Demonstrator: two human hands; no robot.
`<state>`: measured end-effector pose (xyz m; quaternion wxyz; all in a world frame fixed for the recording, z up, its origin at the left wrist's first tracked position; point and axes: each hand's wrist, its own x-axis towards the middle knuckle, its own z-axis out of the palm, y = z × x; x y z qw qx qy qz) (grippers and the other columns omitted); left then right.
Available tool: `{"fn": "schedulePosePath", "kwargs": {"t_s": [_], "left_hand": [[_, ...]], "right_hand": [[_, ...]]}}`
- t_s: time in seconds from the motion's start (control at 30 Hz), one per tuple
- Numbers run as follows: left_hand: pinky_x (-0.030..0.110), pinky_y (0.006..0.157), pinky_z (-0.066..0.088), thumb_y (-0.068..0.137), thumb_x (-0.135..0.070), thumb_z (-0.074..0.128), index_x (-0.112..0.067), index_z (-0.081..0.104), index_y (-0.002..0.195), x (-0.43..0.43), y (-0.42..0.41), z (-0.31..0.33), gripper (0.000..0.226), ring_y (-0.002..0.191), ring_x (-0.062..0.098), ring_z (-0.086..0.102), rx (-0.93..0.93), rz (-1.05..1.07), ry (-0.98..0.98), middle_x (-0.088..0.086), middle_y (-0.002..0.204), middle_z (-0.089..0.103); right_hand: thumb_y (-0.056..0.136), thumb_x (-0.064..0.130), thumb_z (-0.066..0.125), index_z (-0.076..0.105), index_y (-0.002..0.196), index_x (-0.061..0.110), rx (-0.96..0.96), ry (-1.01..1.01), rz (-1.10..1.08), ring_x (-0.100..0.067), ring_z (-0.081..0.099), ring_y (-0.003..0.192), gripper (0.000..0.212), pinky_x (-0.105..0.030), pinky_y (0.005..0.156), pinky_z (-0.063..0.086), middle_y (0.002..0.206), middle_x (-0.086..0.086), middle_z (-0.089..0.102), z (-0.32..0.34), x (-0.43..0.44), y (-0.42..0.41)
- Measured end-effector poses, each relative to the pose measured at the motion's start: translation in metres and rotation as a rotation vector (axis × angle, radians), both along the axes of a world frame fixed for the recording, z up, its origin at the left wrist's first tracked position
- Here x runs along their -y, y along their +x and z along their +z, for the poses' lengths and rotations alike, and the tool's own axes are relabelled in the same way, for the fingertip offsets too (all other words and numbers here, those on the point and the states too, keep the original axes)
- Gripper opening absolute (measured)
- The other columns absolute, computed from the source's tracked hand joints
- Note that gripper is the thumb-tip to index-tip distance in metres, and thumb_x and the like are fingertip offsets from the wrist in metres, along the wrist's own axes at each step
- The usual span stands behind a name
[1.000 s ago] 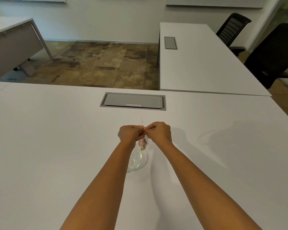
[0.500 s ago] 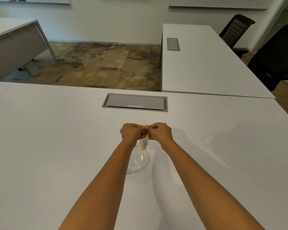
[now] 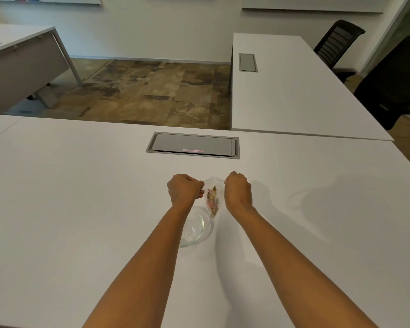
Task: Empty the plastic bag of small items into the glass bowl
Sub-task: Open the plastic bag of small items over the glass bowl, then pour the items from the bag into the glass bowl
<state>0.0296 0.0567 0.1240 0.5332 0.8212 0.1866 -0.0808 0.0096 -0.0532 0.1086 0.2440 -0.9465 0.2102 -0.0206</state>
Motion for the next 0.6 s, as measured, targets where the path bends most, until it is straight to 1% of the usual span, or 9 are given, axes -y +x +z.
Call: {"fn": "schedulePosePath", "kwargs": {"t_s": [0.07,0.1,0.13,0.2,0.27,0.43,0.5,0.53,0.6], "left_hand": [[0.031,0.069,0.060,0.077,-0.005,0.069,-0.001,0.067,0.077,-0.004,-0.002,0.001,0.004,0.064,0.023,0.071,0.044,-0.024,0.065,0.012,0.074,0.070],[0.033,0.075,0.059,0.078,-0.006,0.068,-0.001,0.068,0.084,-0.005,-0.003,0.000,0.008,0.072,0.026,0.072,0.066,-0.036,0.103,0.014,0.082,0.071],[0.033,0.078,0.058,0.079,-0.006,0.066,-0.002,0.068,0.090,-0.004,-0.004,-0.001,0.012,0.078,0.026,0.070,0.089,-0.050,0.141,0.015,0.090,0.071],[0.027,0.076,0.051,0.082,-0.004,0.063,-0.003,0.067,0.099,0.000,-0.008,-0.002,0.018,0.086,0.022,0.065,0.142,-0.068,0.198,0.013,0.101,0.070],[0.024,0.074,0.047,0.084,0.000,0.058,-0.004,0.068,0.103,0.001,-0.011,-0.002,0.022,0.091,0.024,0.065,0.184,-0.074,0.226,0.014,0.106,0.070],[0.023,0.078,0.047,0.088,0.003,0.054,-0.001,0.074,0.098,0.001,-0.013,-0.001,0.023,0.091,0.026,0.069,0.245,-0.070,0.257,0.016,0.105,0.074],[0.025,0.083,0.050,0.088,0.001,0.055,-0.002,0.074,0.100,0.002,-0.013,0.001,0.023,0.092,0.026,0.069,0.260,-0.078,0.258,0.016,0.107,0.073],[0.027,0.085,0.051,0.088,0.000,0.055,-0.002,0.074,0.101,0.002,-0.013,0.002,0.023,0.092,0.026,0.069,0.262,-0.081,0.254,0.016,0.107,0.073],[0.032,0.087,0.053,0.088,0.000,0.056,-0.002,0.073,0.102,0.002,-0.012,0.005,0.022,0.091,0.028,0.069,0.265,-0.087,0.238,0.017,0.108,0.072]], "right_hand": [[0.091,0.003,0.054,0.056,0.112,0.001,0.018,-0.023,0.020,-0.027,0.063,0.097,0.021,-0.028,0.078,0.051,0.111,-0.018,0.061,-0.002,0.004,-0.002],[0.092,0.005,0.053,0.057,0.111,0.001,0.029,-0.027,0.037,-0.027,0.063,0.096,0.020,-0.027,0.078,0.050,0.110,-0.017,0.062,-0.003,0.002,-0.002],[0.092,0.007,0.053,0.057,0.110,0.001,0.040,-0.024,0.048,-0.026,0.063,0.096,0.019,-0.027,0.077,0.050,0.110,-0.017,0.062,-0.003,0.000,-0.003],[0.093,0.011,0.053,0.058,0.110,0.002,0.054,0.006,0.045,-0.025,0.063,0.095,0.020,-0.025,0.077,0.049,0.109,-0.015,0.063,-0.003,-0.005,-0.003],[0.092,0.012,0.054,0.060,0.108,0.001,0.063,0.046,0.036,-0.025,0.063,0.093,0.020,-0.024,0.075,0.048,0.108,-0.015,0.064,-0.002,-0.008,-0.004],[0.086,0.006,0.060,0.064,0.104,0.003,0.119,0.191,-0.018,-0.025,0.063,0.094,0.018,-0.023,0.071,0.044,0.109,-0.014,0.065,-0.003,-0.004,-0.007],[0.086,0.006,0.061,0.065,0.104,0.004,0.117,0.312,-0.038,-0.025,0.063,0.097,0.019,-0.023,0.073,0.046,0.110,-0.013,0.066,-0.004,-0.001,-0.008],[0.086,0.007,0.061,0.064,0.106,0.005,0.107,0.416,-0.051,-0.026,0.063,0.100,0.020,-0.025,0.079,0.050,0.112,-0.012,0.065,-0.005,0.001,-0.008],[0.089,0.009,0.057,0.060,0.113,0.009,0.071,0.766,-0.105,-0.027,0.059,0.110,0.025,-0.034,0.094,0.051,0.120,-0.011,0.062,-0.007,0.007,-0.008]]}}
